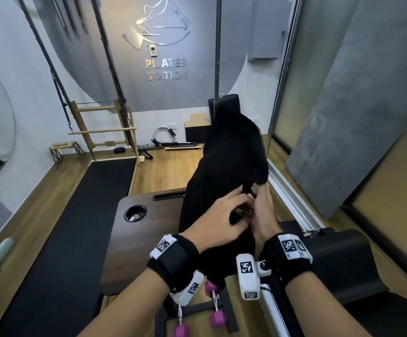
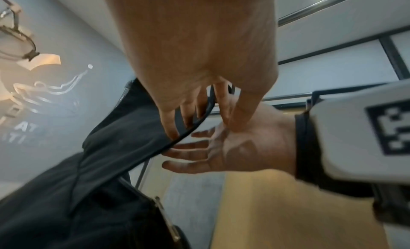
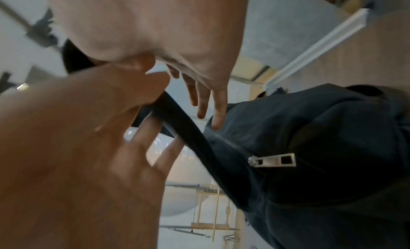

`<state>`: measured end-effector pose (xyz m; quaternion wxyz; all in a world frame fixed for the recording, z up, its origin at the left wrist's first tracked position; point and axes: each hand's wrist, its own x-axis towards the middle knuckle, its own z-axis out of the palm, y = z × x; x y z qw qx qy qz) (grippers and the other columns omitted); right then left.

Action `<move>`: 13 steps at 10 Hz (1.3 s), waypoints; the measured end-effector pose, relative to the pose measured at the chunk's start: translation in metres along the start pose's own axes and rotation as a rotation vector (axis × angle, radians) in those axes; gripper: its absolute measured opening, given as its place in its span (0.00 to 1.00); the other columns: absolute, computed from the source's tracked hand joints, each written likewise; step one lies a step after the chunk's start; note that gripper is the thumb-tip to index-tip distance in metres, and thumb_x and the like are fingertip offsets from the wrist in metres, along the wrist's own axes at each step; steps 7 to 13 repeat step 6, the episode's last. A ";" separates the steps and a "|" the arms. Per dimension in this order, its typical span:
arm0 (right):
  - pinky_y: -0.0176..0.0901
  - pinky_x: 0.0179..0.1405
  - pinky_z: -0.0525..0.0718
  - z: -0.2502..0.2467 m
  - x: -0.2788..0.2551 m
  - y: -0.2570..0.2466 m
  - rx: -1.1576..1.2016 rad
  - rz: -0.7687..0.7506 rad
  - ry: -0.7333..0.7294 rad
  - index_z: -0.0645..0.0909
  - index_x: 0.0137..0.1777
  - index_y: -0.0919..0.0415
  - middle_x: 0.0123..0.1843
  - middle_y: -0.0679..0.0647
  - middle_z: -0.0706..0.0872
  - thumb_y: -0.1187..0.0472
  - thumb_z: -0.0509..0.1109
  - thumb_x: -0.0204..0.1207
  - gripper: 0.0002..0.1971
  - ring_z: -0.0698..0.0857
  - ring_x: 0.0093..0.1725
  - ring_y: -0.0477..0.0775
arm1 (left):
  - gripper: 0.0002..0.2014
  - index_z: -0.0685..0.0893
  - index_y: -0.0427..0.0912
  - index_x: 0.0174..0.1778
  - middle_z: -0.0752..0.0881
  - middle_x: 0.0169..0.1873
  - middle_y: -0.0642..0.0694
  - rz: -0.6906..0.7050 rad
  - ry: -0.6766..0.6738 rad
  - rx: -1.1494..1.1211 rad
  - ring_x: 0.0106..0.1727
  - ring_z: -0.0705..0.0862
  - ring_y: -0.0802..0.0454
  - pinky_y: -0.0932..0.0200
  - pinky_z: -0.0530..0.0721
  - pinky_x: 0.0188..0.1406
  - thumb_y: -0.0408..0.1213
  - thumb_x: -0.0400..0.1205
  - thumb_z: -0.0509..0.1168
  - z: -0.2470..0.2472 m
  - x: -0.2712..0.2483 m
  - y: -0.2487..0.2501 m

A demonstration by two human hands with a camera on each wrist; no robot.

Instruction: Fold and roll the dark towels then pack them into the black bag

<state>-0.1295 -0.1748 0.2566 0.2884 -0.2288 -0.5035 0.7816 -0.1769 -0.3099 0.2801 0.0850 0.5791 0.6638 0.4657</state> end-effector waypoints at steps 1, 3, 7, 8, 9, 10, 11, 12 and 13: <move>0.60 0.51 0.93 -0.032 0.007 0.012 0.054 0.168 0.212 0.77 0.77 0.52 0.66 0.59 0.91 0.35 0.60 0.81 0.30 0.93 0.61 0.61 | 0.15 0.83 0.55 0.60 0.83 0.74 0.59 -0.189 0.037 -0.090 0.79 0.77 0.67 0.63 0.73 0.80 0.31 0.83 0.68 0.003 -0.012 -0.018; 0.62 0.71 0.76 -0.058 -0.004 0.035 -0.303 0.148 0.589 0.61 0.89 0.48 0.88 0.59 0.67 0.66 0.55 0.81 0.34 0.74 0.81 0.67 | 0.23 0.70 0.48 0.86 0.61 0.91 0.51 -0.533 0.100 0.298 0.93 0.54 0.50 0.40 0.59 0.91 0.46 0.93 0.61 0.009 -0.040 -0.071; 0.66 0.84 0.64 -0.054 -0.014 0.066 -1.009 0.215 0.020 0.81 0.77 0.45 0.81 0.50 0.79 0.46 0.55 0.91 0.21 0.72 0.83 0.62 | 0.36 0.45 0.57 0.94 0.36 0.92 0.61 -0.667 0.079 -0.036 0.93 0.40 0.56 0.46 0.48 0.94 0.57 0.94 0.56 0.016 -0.055 -0.095; 0.66 0.84 0.64 -0.054 -0.014 0.066 -1.009 0.215 0.020 0.81 0.77 0.45 0.81 0.50 0.79 0.46 0.55 0.91 0.21 0.72 0.83 0.62 | 0.36 0.45 0.57 0.94 0.36 0.92 0.61 -0.667 0.079 -0.036 0.93 0.40 0.56 0.46 0.48 0.94 0.57 0.94 0.56 0.016 -0.055 -0.095; 0.66 0.84 0.64 -0.054 -0.014 0.066 -1.009 0.215 0.020 0.81 0.77 0.45 0.81 0.50 0.79 0.46 0.55 0.91 0.21 0.72 0.83 0.62 | 0.36 0.45 0.57 0.94 0.36 0.92 0.61 -0.667 0.079 -0.036 0.93 0.40 0.56 0.46 0.48 0.94 0.57 0.94 0.56 0.016 -0.055 -0.095; 0.66 0.84 0.64 -0.054 -0.014 0.066 -1.009 0.215 0.020 0.81 0.77 0.45 0.81 0.50 0.79 0.46 0.55 0.91 0.21 0.72 0.83 0.62 | 0.36 0.45 0.57 0.94 0.36 0.92 0.61 -0.667 0.079 -0.036 0.93 0.40 0.56 0.46 0.48 0.94 0.57 0.94 0.56 0.016 -0.055 -0.095; 0.66 0.84 0.64 -0.054 -0.014 0.066 -1.009 0.215 0.020 0.81 0.77 0.45 0.81 0.50 0.79 0.46 0.55 0.91 0.21 0.72 0.83 0.62 | 0.36 0.45 0.57 0.94 0.36 0.92 0.61 -0.667 0.079 -0.036 0.93 0.40 0.56 0.46 0.48 0.94 0.57 0.94 0.56 0.016 -0.055 -0.095; 0.66 0.84 0.64 -0.054 -0.014 0.066 -1.009 0.215 0.020 0.81 0.77 0.45 0.81 0.50 0.79 0.46 0.55 0.91 0.21 0.72 0.83 0.62 | 0.36 0.45 0.57 0.94 0.36 0.92 0.61 -0.667 0.079 -0.036 0.93 0.40 0.56 0.46 0.48 0.94 0.57 0.94 0.56 0.016 -0.055 -0.095; 0.66 0.84 0.64 -0.054 -0.014 0.066 -1.009 0.215 0.020 0.81 0.77 0.45 0.81 0.50 0.79 0.46 0.55 0.91 0.21 0.72 0.83 0.62 | 0.36 0.45 0.57 0.94 0.36 0.92 0.61 -0.667 0.079 -0.036 0.93 0.40 0.56 0.46 0.48 0.94 0.57 0.94 0.56 0.016 -0.055 -0.095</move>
